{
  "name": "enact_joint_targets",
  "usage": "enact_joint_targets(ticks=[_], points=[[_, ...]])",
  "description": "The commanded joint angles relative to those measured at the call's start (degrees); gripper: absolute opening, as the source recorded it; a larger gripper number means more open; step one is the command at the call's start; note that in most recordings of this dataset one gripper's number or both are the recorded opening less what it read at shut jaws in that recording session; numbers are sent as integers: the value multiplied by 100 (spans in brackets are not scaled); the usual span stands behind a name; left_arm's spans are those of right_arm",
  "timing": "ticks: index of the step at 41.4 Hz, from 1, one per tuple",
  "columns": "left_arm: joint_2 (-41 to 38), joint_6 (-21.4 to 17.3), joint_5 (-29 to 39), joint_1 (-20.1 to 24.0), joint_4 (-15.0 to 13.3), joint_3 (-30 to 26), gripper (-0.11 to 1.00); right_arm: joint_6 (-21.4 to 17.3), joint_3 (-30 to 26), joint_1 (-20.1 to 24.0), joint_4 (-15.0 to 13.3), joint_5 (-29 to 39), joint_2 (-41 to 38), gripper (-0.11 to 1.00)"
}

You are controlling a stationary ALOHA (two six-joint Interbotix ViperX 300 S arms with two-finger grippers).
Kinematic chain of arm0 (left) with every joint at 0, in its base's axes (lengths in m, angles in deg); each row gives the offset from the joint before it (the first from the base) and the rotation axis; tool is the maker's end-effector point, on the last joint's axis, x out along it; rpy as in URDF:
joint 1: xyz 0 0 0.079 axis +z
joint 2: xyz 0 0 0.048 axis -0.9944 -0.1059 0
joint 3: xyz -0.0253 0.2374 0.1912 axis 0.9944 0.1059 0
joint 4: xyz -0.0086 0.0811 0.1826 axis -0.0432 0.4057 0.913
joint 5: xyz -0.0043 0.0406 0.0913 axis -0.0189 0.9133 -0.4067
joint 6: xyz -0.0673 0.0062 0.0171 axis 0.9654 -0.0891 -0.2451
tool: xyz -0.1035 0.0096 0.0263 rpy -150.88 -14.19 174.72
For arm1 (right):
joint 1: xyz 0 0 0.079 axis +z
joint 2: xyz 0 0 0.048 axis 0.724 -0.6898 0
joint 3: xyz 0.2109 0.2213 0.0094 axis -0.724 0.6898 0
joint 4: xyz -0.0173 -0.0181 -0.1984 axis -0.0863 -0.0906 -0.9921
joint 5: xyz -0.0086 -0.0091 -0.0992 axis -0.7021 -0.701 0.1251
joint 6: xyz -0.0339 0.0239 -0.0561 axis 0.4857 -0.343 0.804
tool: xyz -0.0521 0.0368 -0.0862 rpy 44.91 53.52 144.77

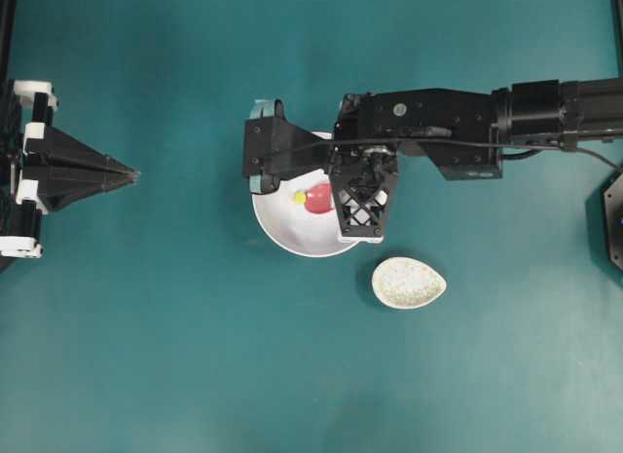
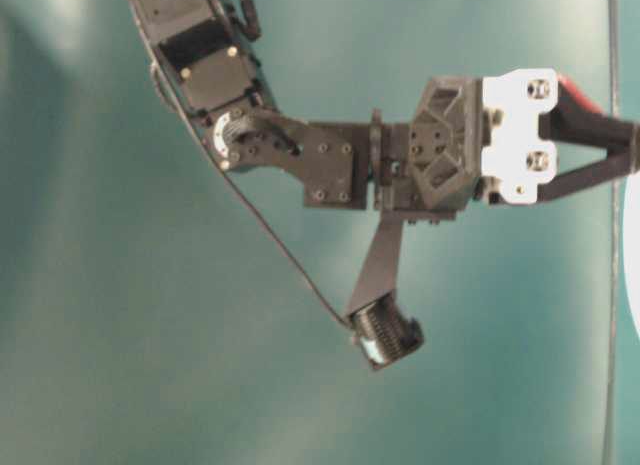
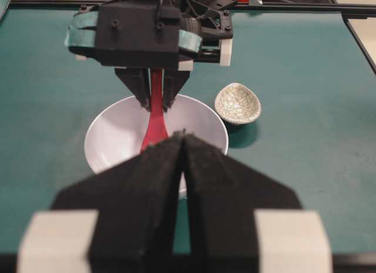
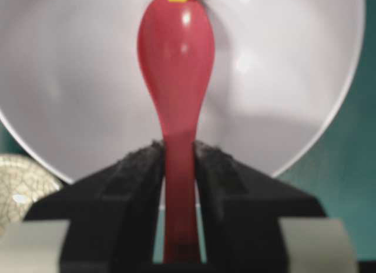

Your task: Scoop the yellow hexagonal prism block from the bowl with a spoon using the right arm.

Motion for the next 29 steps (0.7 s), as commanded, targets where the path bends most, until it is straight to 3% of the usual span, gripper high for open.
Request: enact_joint_targets(ticks=[1, 29], points=[[-53, 0, -62, 9, 9, -88, 0, 9, -176, 18, 18, -149, 88, 24], [-44, 9, -105, 9, 9, -88, -1, -9, -325, 18, 141, -694, 79, 24]])
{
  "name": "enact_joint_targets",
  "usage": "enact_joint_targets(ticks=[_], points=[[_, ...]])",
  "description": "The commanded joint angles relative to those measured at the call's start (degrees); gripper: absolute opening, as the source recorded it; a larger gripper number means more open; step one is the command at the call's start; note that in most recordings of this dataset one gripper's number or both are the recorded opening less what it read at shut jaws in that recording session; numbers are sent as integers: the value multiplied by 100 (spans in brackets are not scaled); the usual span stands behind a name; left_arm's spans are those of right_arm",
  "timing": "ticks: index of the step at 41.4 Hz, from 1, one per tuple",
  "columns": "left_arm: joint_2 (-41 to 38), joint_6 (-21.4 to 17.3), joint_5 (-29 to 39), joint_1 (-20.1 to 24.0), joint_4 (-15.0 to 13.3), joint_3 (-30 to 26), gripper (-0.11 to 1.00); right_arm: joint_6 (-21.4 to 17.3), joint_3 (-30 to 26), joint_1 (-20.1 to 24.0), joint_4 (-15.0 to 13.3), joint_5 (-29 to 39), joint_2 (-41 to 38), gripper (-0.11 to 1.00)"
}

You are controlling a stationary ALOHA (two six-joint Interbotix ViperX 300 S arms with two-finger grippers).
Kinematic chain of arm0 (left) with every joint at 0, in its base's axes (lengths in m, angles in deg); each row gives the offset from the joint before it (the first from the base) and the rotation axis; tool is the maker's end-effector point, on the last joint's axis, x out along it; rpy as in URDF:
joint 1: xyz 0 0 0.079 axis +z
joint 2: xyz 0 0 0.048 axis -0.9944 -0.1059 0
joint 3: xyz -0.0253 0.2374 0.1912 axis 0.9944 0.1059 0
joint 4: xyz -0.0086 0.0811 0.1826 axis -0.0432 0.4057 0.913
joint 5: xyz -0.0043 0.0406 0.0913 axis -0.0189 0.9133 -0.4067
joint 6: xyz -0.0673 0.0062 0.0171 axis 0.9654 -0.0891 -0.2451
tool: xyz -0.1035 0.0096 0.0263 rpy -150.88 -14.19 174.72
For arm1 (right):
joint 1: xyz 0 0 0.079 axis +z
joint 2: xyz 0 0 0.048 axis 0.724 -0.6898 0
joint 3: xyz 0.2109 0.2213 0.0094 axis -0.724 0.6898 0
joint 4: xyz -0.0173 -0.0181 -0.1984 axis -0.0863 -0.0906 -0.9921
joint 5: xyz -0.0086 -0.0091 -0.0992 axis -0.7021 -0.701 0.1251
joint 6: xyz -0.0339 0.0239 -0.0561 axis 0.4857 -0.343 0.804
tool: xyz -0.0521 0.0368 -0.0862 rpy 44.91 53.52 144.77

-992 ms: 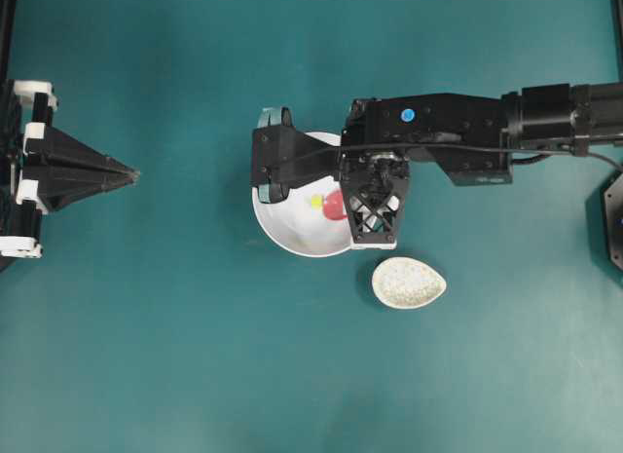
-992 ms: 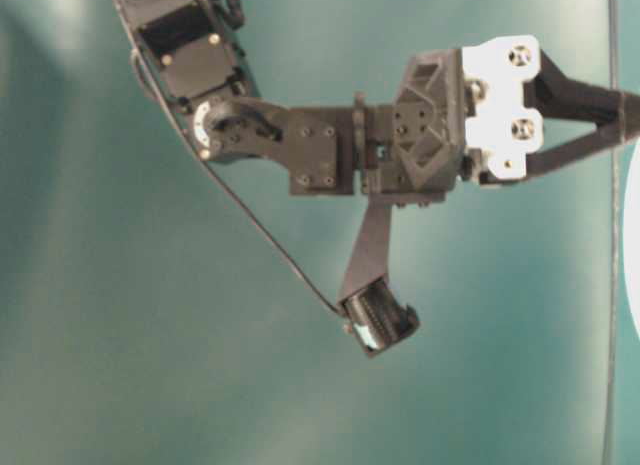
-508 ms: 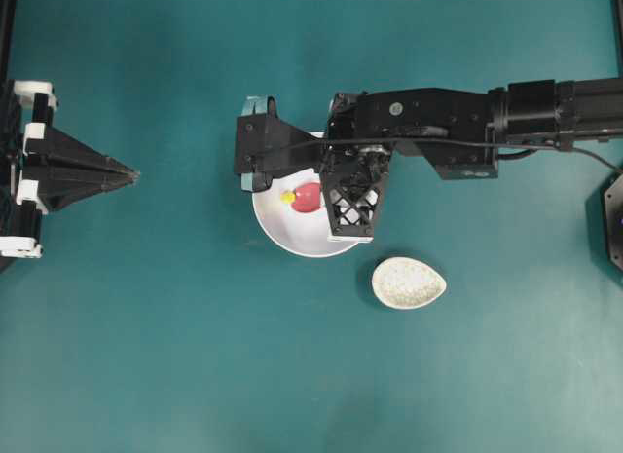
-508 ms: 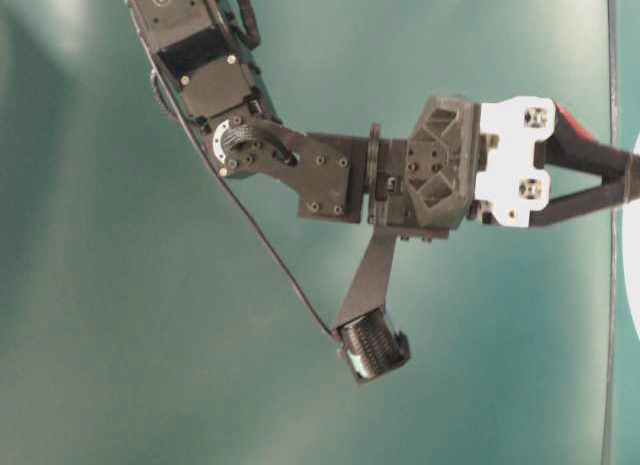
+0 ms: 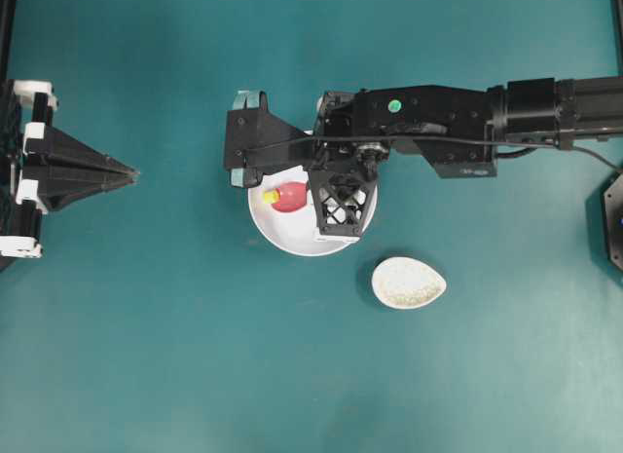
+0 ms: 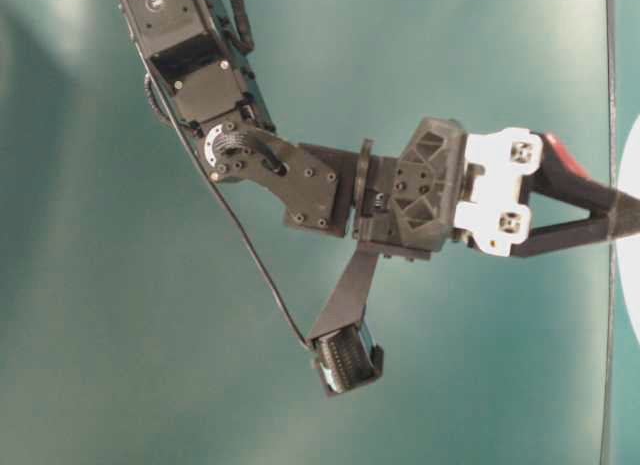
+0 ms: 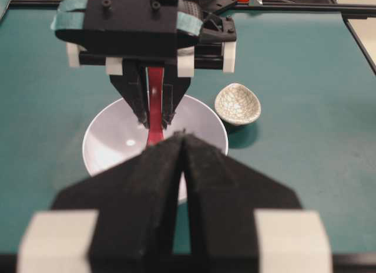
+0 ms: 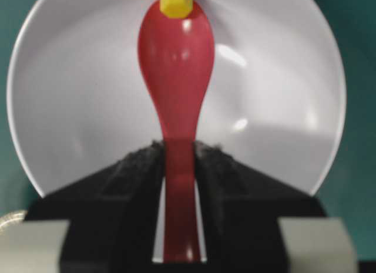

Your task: Scoop the yellow hexagonal prism block from the bowl with a spoon using the right arm.

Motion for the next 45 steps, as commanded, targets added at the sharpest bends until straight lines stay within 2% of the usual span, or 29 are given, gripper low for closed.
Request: enact_joint_targets(ticks=[1, 45], points=[[-44, 9, -79, 9, 9, -88, -1, -9, -141, 9, 18, -88, 141, 24], [-44, 9, -88, 0, 9, -88, -1, -123, -44, 9, 9, -475, 325, 24]])
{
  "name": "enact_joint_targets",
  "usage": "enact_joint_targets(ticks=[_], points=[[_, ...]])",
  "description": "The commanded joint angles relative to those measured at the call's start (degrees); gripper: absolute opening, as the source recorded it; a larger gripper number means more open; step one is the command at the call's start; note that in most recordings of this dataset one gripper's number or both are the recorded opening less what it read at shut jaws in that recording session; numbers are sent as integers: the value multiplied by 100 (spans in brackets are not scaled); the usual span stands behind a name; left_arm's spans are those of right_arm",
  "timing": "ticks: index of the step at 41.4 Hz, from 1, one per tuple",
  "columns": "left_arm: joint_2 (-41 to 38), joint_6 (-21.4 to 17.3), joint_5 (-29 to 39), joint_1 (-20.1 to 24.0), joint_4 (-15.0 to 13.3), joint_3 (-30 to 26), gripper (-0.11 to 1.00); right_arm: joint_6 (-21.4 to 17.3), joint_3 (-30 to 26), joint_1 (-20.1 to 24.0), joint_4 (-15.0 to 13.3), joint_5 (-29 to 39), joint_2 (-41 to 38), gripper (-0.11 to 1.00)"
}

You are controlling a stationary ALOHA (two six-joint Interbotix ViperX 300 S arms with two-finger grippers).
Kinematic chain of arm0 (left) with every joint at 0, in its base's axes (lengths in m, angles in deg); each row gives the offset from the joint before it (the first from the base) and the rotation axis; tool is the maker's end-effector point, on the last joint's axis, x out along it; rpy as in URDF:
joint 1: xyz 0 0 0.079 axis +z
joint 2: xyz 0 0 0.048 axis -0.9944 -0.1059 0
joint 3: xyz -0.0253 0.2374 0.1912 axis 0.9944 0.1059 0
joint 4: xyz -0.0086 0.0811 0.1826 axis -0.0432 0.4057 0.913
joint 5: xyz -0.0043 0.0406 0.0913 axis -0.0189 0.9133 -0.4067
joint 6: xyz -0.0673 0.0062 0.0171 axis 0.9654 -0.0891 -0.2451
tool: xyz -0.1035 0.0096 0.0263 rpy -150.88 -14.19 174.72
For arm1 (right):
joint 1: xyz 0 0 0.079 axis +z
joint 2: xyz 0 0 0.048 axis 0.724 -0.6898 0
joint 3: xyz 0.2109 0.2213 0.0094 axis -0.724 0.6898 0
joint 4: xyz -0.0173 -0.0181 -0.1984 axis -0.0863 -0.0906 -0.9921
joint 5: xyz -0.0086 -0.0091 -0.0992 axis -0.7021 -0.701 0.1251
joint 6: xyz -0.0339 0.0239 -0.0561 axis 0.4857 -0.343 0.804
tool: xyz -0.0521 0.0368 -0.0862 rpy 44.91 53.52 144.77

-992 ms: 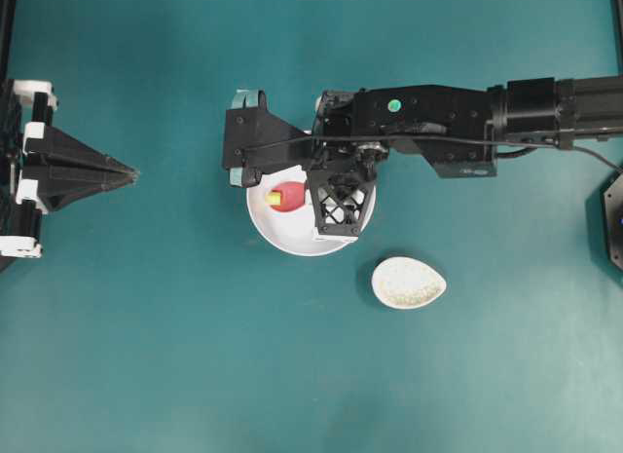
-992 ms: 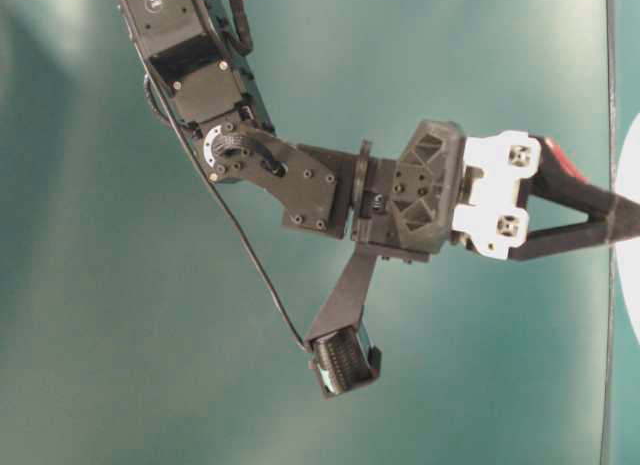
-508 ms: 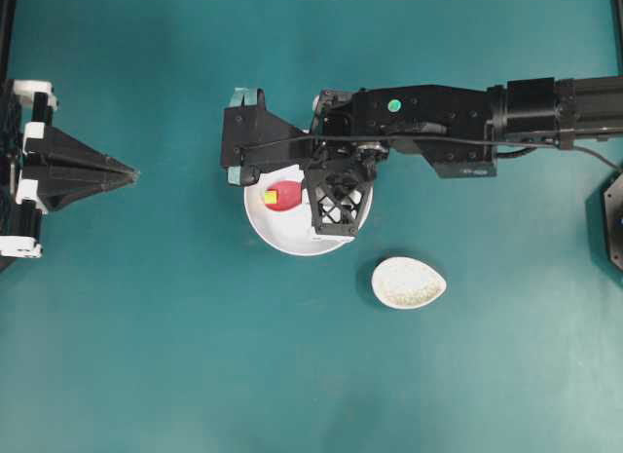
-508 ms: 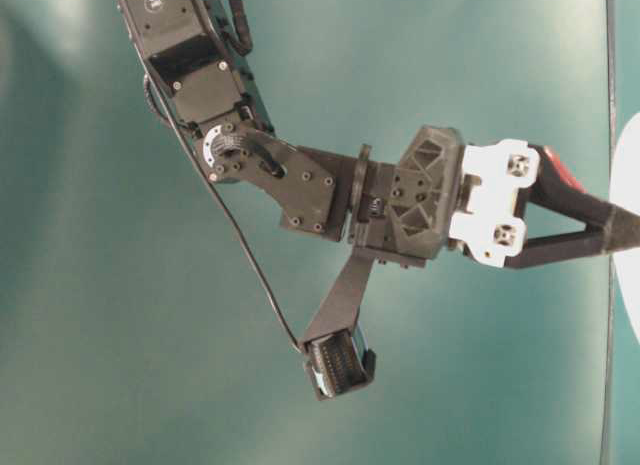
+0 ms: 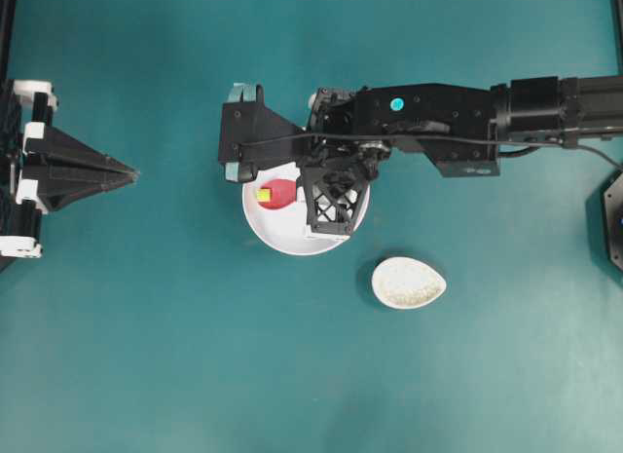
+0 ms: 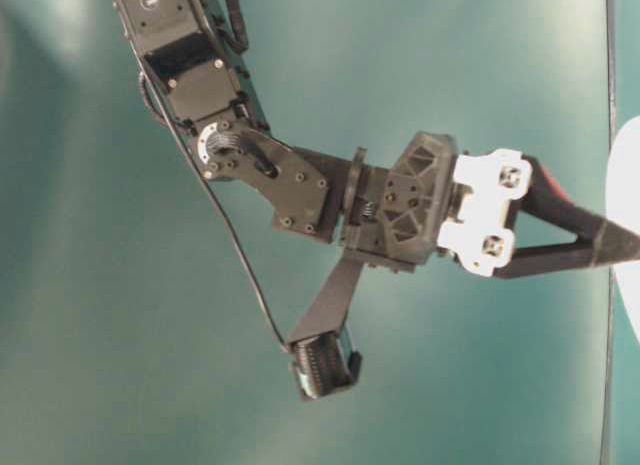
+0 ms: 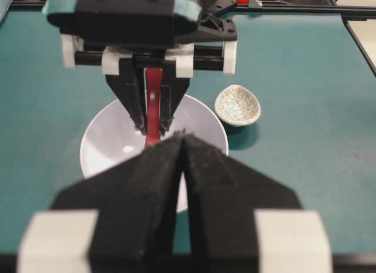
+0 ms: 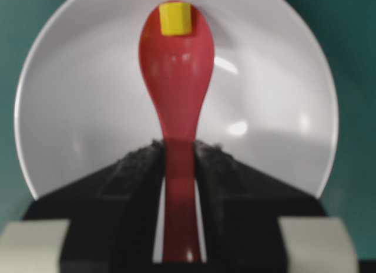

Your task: Scoop the yellow hexagonal prism block from the bowl with a spoon using the right arm.

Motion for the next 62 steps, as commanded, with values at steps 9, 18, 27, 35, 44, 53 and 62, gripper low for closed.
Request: enact_joint_targets(ticks=[9, 18, 27, 35, 44, 53, 62], points=[[-35, 9, -79, 9, 18, -97, -1, -18, -53, 18, 9, -158, 281, 24], [-35, 9, -70, 9, 9, -88, -1, -18, -44, 18, 9, -281, 316, 24], [-35, 9, -70, 9, 9, -88, -1, -26, 18, 9, 18, -431, 404, 24], [-35, 9, -79, 9, 9, -97, -1, -167, 141, 9, 9, -580, 492, 24], [-26, 9, -79, 9, 18, -97, -1, -237, 466, 9, 9, -949, 694, 24], [-26, 9, -79, 9, 18, -97, 0, -255, 791, 18, 18, -1327, 914, 24], [-35, 9, -105, 9, 9, -97, 0, -404, 1072, 9, 18, -1582, 1055, 24]])
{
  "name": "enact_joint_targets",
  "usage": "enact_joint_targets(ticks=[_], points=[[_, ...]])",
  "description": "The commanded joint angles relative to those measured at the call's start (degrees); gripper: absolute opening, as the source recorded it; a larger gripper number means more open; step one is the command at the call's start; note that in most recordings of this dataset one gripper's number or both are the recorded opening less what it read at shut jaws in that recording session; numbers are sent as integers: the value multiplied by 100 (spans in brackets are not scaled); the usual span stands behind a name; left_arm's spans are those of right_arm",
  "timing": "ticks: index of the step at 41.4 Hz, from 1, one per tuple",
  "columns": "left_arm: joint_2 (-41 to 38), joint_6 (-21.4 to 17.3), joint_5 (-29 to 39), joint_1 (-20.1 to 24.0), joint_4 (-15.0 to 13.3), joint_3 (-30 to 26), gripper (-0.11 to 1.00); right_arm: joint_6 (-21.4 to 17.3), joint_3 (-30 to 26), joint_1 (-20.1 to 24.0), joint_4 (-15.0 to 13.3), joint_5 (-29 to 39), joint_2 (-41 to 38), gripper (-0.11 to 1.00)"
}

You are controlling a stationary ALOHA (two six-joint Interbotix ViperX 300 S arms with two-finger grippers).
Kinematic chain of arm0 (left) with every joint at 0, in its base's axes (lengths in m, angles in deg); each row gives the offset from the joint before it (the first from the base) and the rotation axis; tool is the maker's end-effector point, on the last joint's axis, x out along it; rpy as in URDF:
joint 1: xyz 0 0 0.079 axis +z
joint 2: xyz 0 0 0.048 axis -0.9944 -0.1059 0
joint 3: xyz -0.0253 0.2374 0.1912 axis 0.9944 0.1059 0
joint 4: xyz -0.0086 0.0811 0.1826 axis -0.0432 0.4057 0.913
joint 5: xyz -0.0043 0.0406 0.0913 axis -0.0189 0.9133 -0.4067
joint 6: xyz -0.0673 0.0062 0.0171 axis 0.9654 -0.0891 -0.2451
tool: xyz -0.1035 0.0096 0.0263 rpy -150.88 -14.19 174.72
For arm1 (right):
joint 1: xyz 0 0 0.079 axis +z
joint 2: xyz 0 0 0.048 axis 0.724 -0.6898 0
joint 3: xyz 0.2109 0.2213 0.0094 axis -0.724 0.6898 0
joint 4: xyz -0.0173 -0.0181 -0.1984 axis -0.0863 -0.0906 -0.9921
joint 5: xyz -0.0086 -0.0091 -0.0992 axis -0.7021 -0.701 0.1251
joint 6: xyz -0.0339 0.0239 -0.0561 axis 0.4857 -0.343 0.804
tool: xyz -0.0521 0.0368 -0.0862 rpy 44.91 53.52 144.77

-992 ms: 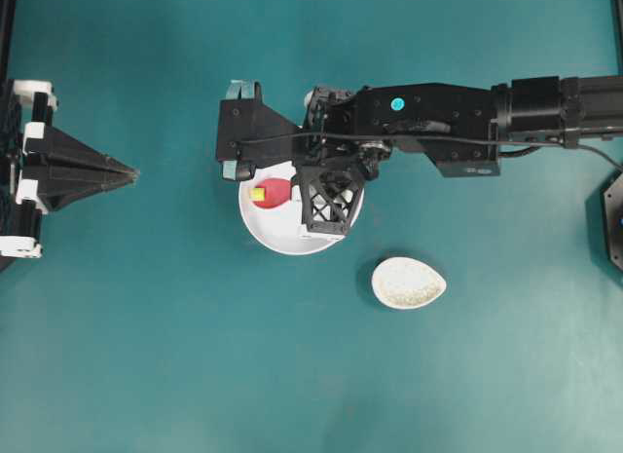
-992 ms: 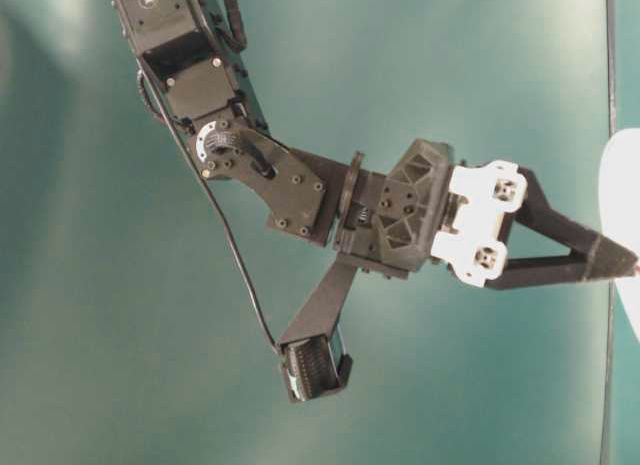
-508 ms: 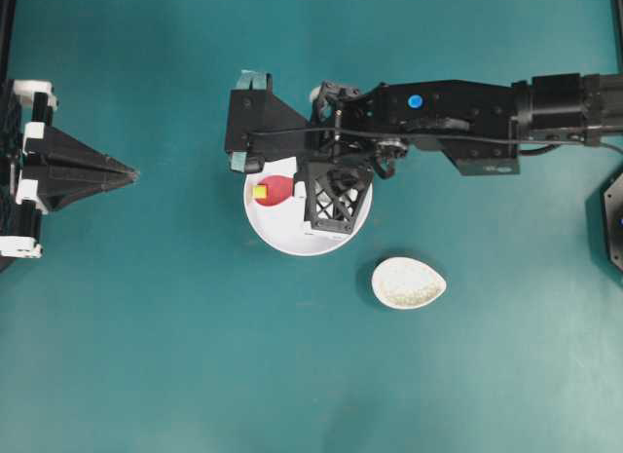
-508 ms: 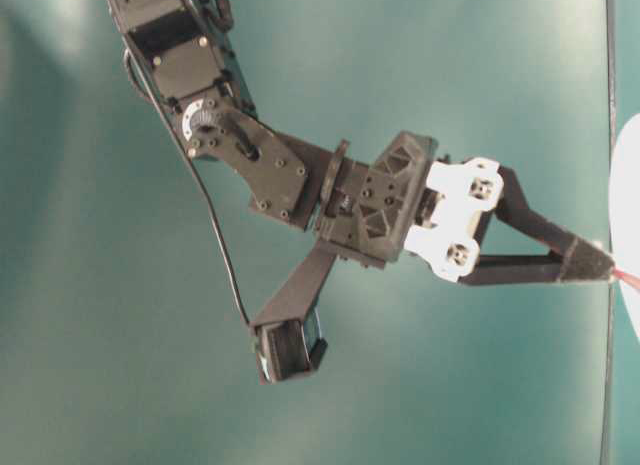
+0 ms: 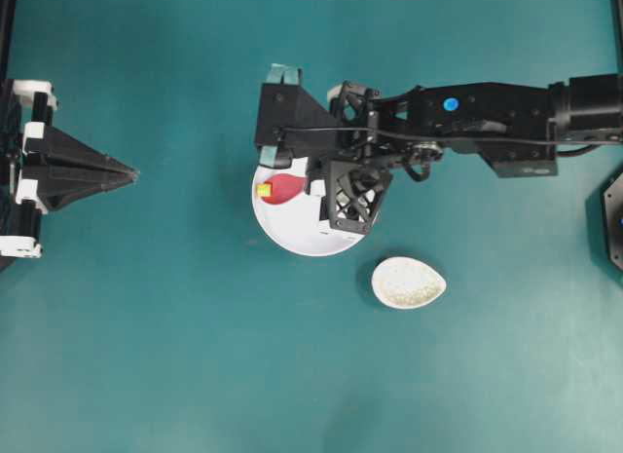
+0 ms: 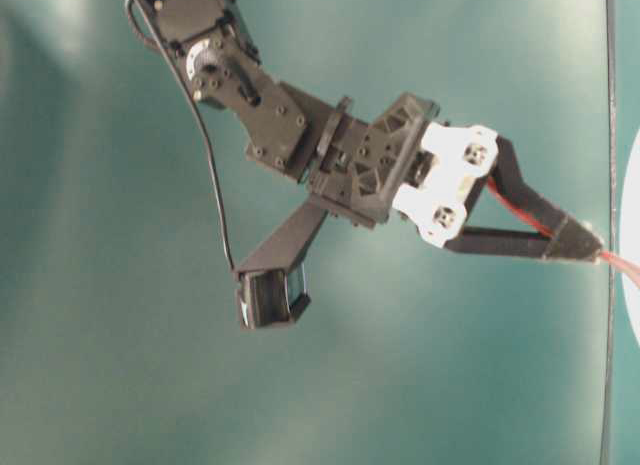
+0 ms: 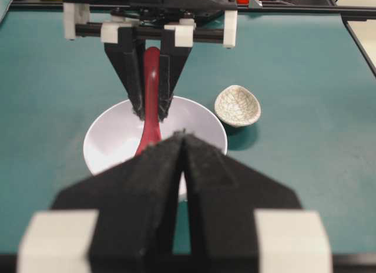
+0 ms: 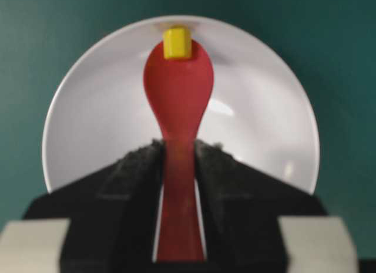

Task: Scoop the yellow hexagonal prism block from the bowl with a spoon using the right arm.
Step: 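Lift the spoon with the yellow block out of the bowl rightward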

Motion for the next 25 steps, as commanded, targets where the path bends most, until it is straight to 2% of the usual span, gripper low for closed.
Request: enact_joint_targets(ticks=[1, 13, 25], points=[[-44, 9, -88, 9, 18, -97, -1, -35, 35, 0, 18, -158, 264, 24], [-44, 9, -97, 9, 9, -88, -1, -44, 422, 26, 9, -659, 483, 24], [-44, 9, -97, 9, 9, -88, -1, -53, 1002, 44, 18, -1564, 844, 24]])
